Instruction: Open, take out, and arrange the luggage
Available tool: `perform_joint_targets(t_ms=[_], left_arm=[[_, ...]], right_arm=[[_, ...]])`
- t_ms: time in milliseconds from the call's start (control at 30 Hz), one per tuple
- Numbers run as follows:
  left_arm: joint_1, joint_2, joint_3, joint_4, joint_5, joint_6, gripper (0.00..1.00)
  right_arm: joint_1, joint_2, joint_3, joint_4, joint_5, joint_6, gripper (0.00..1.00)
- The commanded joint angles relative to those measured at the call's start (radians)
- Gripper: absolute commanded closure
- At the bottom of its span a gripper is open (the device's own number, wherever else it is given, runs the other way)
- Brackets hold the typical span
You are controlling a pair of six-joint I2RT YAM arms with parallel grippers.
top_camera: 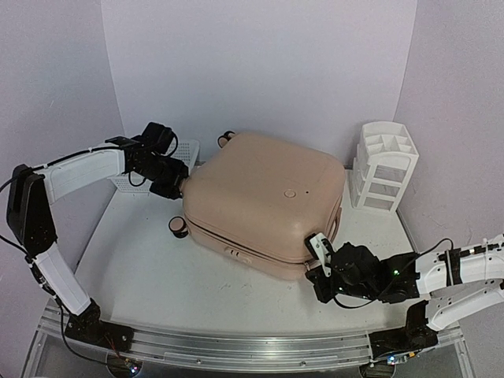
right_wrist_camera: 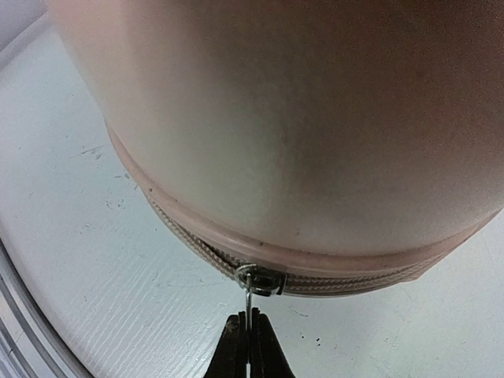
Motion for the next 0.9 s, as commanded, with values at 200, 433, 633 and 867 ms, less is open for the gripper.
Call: perform_joint_targets(t_ms=[200, 433, 633, 867], left_arm=[[0.057, 0.024, 0.034, 0.029, -0.111, 0.053, 0.98], [0.133, 0.026, 0.05, 0.027, -0.061, 0.264, 1.0], [0.195, 0.041, 0.065, 0.026, 0.072, 0.432, 1.0], [0.251, 0.097, 0.133, 0.026, 0.26, 0.672, 1.0]], right_arm=[[-0.048, -0.109, -0.004, -0.115, 0.018, -0.132, 1.0], [-0.188, -0.165, -0.026, -0.154, -0.064, -0.208, 1.0], [-0.282, -0.057, 0.01, -0.141, -0.109, -0.222, 1.0], [-0.534, -0.026, 0.026, -0.068, -0.299, -0.241, 1.0]])
